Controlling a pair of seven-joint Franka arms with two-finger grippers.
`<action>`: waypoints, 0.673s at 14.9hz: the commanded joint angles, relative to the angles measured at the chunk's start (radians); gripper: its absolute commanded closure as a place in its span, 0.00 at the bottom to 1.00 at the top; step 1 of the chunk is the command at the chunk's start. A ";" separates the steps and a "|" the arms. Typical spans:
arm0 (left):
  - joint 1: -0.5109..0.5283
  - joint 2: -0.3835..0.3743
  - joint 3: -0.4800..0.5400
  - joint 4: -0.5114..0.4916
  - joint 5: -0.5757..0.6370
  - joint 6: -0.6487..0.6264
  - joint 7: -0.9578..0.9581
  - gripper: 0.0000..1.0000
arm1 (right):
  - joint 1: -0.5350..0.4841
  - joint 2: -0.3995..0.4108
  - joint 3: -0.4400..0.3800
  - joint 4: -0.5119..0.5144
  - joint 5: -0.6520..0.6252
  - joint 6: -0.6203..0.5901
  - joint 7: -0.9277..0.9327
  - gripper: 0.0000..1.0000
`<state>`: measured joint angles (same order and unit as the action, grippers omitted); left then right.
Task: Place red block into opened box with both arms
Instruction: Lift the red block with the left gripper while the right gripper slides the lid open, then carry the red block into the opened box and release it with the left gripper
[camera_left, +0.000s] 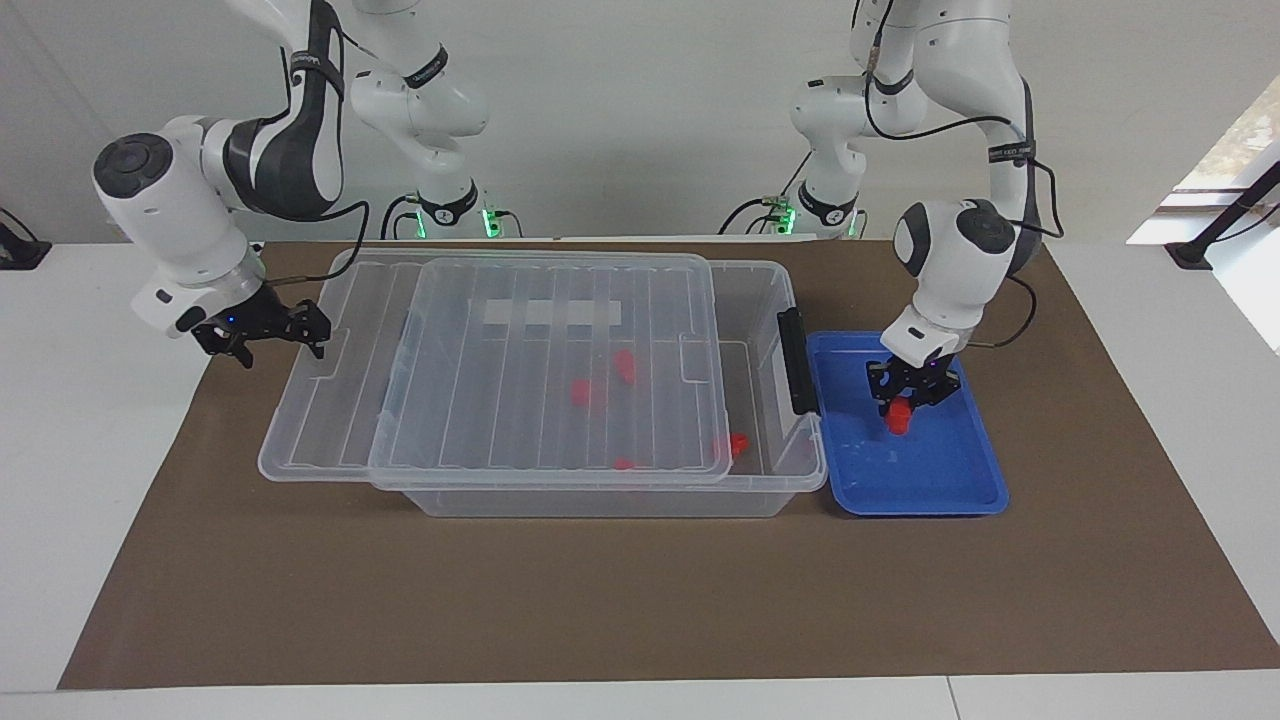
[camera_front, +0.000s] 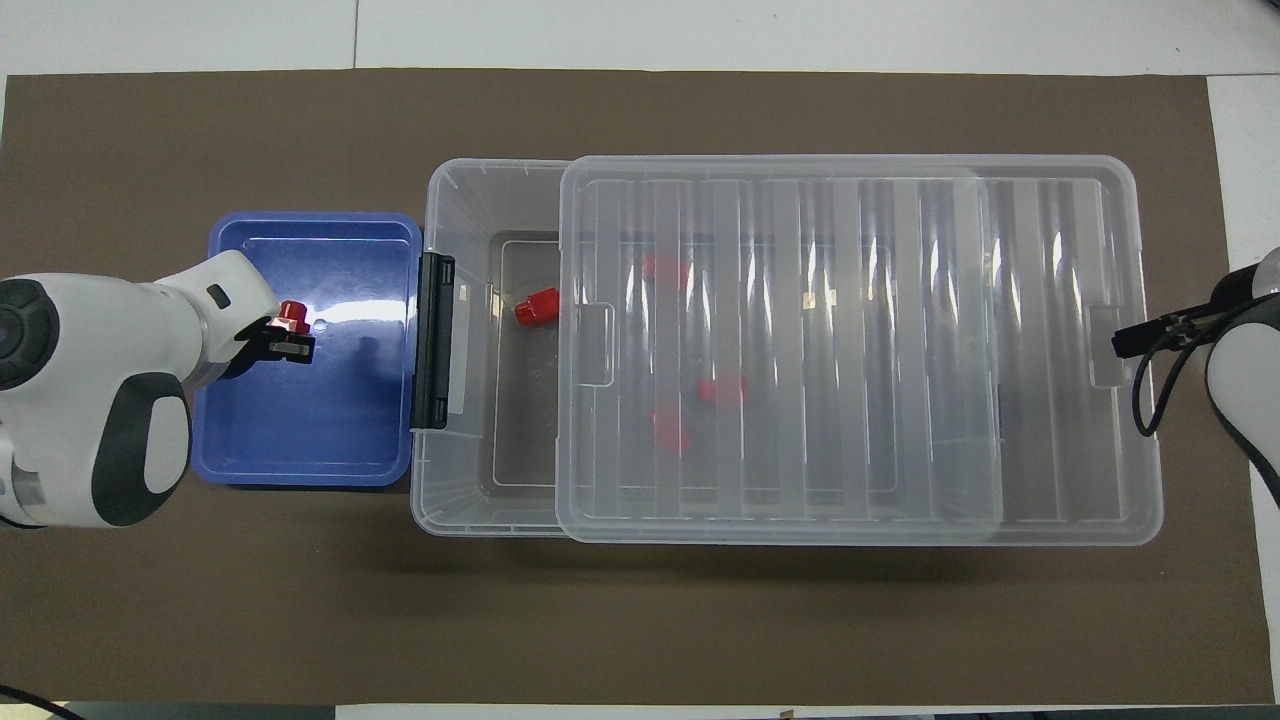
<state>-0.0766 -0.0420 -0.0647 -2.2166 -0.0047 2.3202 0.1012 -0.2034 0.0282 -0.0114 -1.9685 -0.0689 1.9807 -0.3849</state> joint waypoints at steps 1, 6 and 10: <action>-0.046 -0.053 0.000 0.096 0.003 -0.177 -0.072 1.00 | -0.051 -0.017 0.007 -0.029 -0.019 0.033 -0.072 0.00; -0.198 -0.033 -0.001 0.282 0.014 -0.383 -0.268 1.00 | -0.091 -0.014 0.007 -0.024 -0.019 0.043 -0.118 0.00; -0.336 -0.019 -0.004 0.278 0.014 -0.349 -0.446 1.00 | -0.126 -0.013 0.005 -0.024 -0.019 0.055 -0.158 0.00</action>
<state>-0.3540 -0.0941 -0.0800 -1.9596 -0.0046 1.9710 -0.2708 -0.2977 0.0282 -0.0121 -1.9694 -0.0705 2.0075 -0.5077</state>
